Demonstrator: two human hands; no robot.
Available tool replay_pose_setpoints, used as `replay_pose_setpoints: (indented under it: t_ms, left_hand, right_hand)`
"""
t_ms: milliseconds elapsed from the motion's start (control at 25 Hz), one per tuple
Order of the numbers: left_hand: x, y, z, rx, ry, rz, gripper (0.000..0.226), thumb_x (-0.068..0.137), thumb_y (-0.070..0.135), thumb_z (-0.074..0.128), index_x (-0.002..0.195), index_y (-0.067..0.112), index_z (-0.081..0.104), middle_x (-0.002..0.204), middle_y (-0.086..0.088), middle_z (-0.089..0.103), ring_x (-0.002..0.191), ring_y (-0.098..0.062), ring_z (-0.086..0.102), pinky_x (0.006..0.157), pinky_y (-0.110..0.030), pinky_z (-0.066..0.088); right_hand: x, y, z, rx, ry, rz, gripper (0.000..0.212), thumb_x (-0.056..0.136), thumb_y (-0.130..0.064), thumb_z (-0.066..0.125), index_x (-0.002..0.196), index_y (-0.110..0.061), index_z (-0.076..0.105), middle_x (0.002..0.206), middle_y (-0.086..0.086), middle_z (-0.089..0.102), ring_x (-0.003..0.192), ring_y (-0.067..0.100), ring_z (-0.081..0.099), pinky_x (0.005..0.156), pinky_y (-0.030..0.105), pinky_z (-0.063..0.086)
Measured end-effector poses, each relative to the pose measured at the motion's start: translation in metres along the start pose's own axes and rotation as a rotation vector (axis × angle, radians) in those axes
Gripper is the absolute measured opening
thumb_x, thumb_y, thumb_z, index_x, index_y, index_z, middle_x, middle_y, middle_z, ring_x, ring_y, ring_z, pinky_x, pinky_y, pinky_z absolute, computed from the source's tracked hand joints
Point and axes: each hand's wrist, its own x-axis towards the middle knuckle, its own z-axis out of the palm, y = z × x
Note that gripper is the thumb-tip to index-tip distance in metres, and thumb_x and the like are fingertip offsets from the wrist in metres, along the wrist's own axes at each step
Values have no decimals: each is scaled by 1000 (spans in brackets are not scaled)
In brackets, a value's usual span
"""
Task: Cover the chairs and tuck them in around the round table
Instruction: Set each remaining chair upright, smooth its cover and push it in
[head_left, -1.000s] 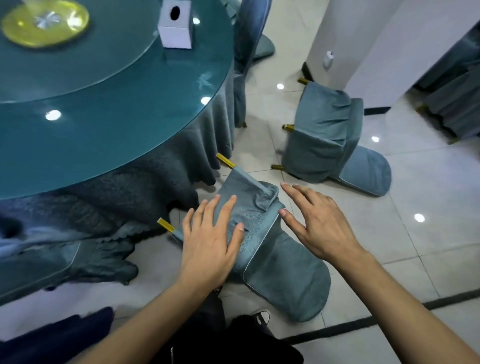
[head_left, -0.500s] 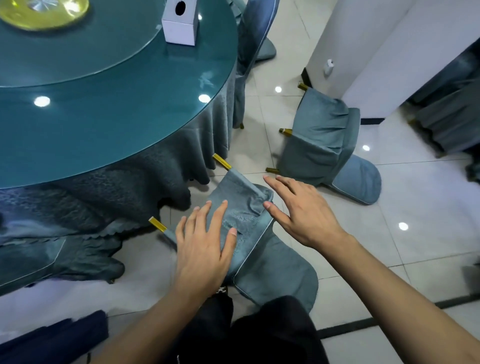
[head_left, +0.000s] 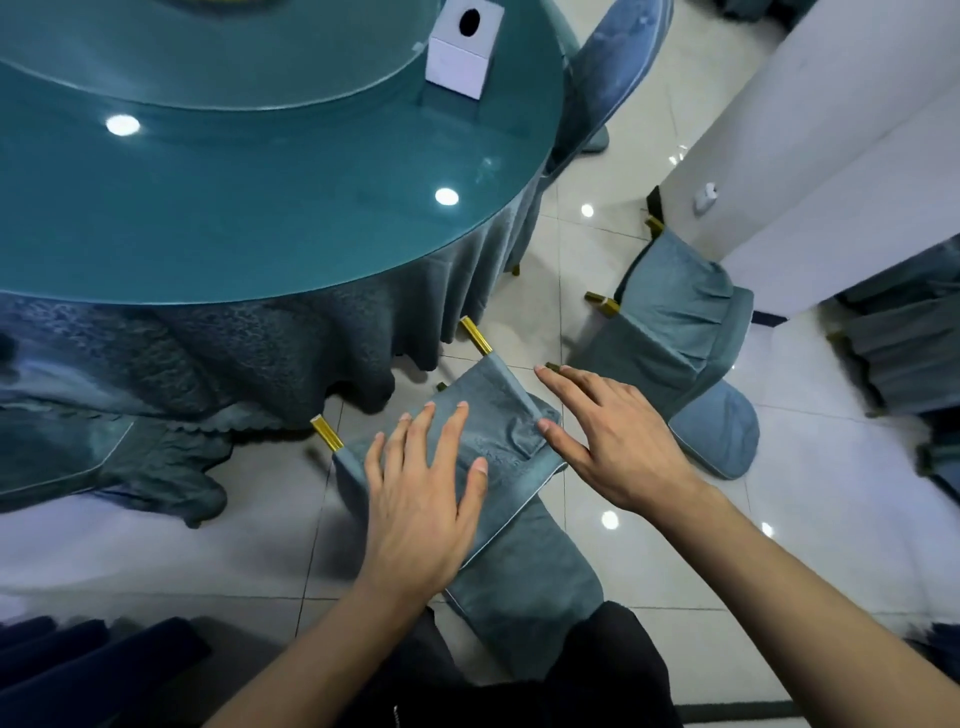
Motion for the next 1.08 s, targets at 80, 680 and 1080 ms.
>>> replay_pose_setpoints:
  t_ms: [80, 680, 1080]
  left_hand:
    - [2, -5, 2, -1, 13, -34, 59, 101, 53, 21, 155, 29, 28, 158, -6, 33, 146, -26, 28, 119, -52, 21]
    - [11, 41, 39, 34, 239, -333, 58, 100, 50, 27, 153, 28, 34, 155, -8, 40, 144, -28, 34, 117, -53, 25]
    - [-18, 194, 146, 163, 425, -766, 59, 100, 52, 24, 154, 31, 26, 158, -6, 33, 145, -27, 28, 119, -51, 21]
  right_hand:
    - [12, -3, -2, -7, -13, -39, 61, 100, -65, 22, 154, -38, 23, 150, -4, 45, 134, 18, 45, 111, 36, 35]
    - [67, 38, 0, -35, -4, -419, 61, 101, -62, 25, 155, -35, 24, 149, -1, 46, 131, 21, 47, 107, 38, 38]
    - [59, 159, 54, 20, 35, -878, 61, 100, -60, 27, 155, -33, 27, 151, 0, 45, 136, 21, 45, 111, 38, 38]
